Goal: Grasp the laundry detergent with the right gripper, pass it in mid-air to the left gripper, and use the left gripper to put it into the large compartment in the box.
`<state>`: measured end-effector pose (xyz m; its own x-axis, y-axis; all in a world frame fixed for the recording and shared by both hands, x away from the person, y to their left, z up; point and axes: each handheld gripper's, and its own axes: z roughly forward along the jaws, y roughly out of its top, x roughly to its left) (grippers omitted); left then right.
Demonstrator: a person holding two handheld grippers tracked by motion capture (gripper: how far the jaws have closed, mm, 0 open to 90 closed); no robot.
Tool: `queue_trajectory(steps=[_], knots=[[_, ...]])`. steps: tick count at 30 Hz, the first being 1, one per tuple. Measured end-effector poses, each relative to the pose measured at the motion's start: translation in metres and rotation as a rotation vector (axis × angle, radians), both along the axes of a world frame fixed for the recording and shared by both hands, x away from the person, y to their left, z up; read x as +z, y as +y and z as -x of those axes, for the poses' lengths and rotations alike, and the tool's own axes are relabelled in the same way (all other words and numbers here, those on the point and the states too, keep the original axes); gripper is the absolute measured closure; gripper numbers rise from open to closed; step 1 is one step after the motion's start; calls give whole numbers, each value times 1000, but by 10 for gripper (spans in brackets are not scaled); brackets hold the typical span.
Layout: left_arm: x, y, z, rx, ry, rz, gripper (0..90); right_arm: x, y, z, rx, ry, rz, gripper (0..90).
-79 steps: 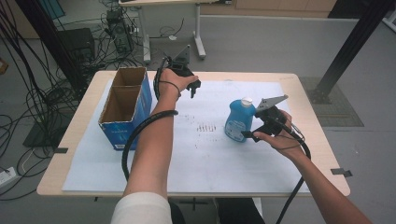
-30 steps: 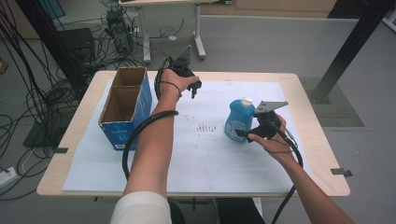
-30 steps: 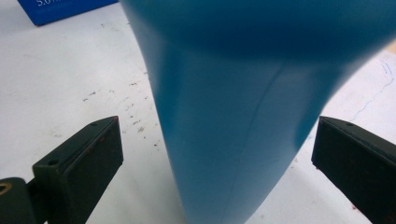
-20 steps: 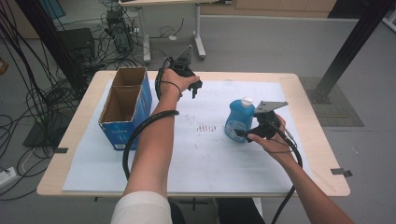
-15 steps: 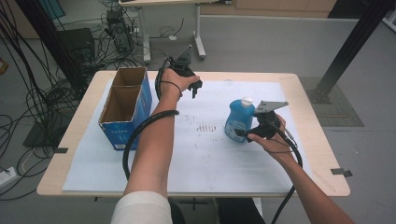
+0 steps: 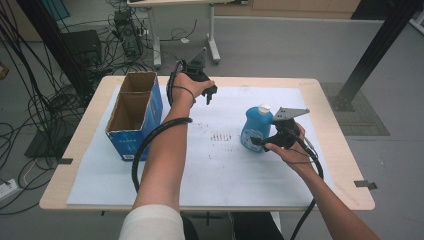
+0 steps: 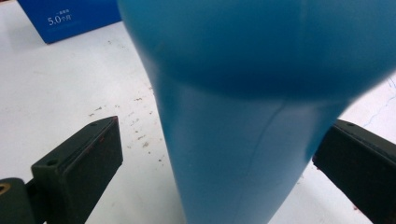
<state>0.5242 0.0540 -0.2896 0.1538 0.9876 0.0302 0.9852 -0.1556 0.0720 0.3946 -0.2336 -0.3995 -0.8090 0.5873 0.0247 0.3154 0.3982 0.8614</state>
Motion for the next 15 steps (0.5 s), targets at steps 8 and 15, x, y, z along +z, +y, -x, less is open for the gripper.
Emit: queue_trajectory(steps=[8, 15], knots=[[0, 1, 0, 2, 1, -1, 61, 0, 1, 0, 5, 0, 7, 15], [0, 1, 0, 1, 1, -2, 61, -2, 1, -2, 6, 6, 14, 15]])
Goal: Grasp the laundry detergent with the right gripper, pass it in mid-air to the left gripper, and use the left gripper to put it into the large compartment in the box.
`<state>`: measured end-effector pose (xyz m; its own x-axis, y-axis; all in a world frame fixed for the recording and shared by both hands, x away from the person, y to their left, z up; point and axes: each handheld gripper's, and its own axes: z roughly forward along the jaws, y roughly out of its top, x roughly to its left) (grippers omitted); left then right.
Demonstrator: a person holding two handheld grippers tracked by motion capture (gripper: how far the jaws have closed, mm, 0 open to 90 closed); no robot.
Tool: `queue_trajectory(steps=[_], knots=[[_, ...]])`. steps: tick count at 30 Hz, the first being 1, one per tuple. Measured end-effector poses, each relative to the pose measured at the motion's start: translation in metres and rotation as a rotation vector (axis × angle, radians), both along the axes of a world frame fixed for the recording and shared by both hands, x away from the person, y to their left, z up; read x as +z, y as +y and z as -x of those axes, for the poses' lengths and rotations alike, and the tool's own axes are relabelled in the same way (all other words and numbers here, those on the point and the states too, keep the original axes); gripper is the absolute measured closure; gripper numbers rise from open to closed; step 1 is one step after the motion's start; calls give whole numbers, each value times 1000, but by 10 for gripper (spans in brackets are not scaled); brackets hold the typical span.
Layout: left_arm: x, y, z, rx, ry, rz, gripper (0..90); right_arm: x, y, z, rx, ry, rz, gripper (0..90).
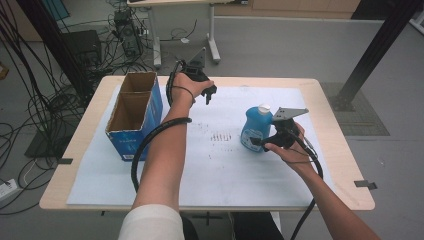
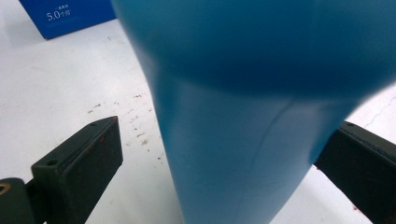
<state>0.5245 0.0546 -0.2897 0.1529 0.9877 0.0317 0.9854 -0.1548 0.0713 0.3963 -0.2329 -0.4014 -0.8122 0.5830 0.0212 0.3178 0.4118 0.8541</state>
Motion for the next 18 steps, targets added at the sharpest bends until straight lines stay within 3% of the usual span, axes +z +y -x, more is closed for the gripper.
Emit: queue_trajectory(steps=[18], knots=[[0, 0, 0, -1, 1, -1, 61, -2, 1, -2, 7, -4, 11, 16]])
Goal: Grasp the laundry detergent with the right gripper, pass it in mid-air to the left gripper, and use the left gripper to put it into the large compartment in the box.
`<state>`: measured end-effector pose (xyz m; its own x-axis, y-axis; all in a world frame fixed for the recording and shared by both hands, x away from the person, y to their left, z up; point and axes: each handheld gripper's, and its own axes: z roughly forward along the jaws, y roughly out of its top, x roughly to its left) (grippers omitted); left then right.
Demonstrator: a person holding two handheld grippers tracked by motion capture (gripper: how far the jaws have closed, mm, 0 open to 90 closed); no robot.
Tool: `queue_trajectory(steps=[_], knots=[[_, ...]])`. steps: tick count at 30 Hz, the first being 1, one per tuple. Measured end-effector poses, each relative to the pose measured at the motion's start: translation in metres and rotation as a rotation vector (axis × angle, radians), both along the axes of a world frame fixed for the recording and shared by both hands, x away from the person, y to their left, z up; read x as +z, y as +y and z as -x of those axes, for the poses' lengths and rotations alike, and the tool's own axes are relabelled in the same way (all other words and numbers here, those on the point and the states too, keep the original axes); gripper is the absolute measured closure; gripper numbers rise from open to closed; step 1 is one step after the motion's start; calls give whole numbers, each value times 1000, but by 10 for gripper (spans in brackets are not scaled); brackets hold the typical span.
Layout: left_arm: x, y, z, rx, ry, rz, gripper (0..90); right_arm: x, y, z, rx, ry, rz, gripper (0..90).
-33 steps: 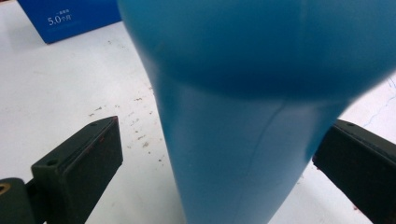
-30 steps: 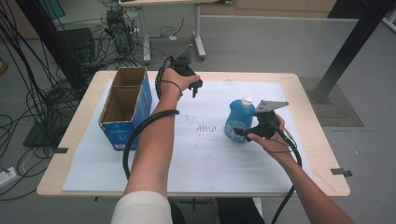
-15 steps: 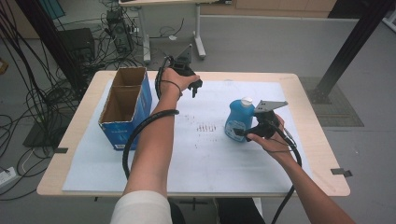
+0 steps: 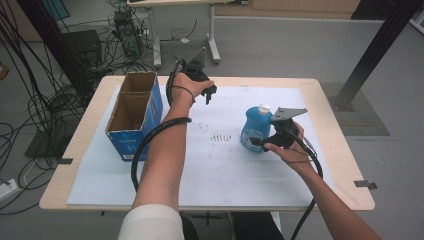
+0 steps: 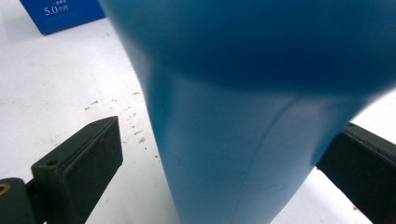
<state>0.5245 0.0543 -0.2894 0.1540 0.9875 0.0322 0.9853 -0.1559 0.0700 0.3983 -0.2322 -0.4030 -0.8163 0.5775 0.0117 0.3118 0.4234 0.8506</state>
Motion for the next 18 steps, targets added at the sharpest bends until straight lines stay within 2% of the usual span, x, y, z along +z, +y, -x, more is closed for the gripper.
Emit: queue_trajectory(steps=[18], knots=[[-1, 0, 0, -3, -4, 2, 61, -2, 0, 0, -1, -1, 0, 16]])
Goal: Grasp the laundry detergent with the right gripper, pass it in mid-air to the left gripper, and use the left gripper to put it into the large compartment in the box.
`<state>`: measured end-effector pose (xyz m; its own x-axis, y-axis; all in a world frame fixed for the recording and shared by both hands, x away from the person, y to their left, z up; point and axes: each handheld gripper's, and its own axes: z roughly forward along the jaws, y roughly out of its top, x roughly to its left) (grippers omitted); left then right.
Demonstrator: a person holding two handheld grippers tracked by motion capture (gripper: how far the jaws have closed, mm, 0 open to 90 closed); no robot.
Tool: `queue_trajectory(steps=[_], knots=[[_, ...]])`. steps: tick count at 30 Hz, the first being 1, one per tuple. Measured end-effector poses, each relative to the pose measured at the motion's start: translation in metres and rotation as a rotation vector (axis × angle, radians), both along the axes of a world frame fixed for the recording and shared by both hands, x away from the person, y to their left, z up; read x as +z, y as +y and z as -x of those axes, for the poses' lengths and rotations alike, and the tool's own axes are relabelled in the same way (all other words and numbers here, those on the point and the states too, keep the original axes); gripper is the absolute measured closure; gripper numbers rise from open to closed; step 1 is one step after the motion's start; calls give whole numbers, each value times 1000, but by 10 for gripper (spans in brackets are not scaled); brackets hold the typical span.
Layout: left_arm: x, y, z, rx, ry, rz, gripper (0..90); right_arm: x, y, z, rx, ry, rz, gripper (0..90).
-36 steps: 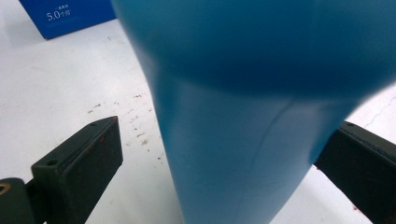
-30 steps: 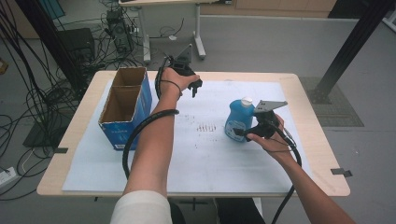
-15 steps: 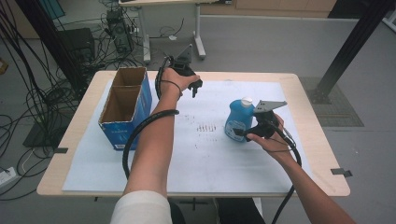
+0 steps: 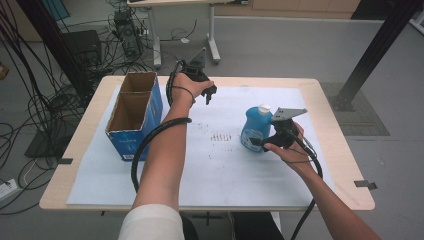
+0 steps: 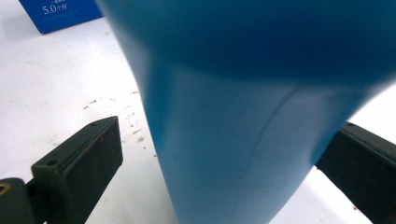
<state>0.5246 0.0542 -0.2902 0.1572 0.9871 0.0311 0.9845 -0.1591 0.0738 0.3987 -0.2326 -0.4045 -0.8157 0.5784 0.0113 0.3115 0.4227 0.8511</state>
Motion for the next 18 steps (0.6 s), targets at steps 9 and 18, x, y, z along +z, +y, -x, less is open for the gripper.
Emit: queue_trajectory(steps=[9, 18], knots=[[1, 0, 0, -2, 0, -2, 61, 0, 0, 0, 1, -6, -1, 16], [2, 0, 0, -2, -1, -1, 61, 0, 1, 0, 2, -9, 0, 15]])
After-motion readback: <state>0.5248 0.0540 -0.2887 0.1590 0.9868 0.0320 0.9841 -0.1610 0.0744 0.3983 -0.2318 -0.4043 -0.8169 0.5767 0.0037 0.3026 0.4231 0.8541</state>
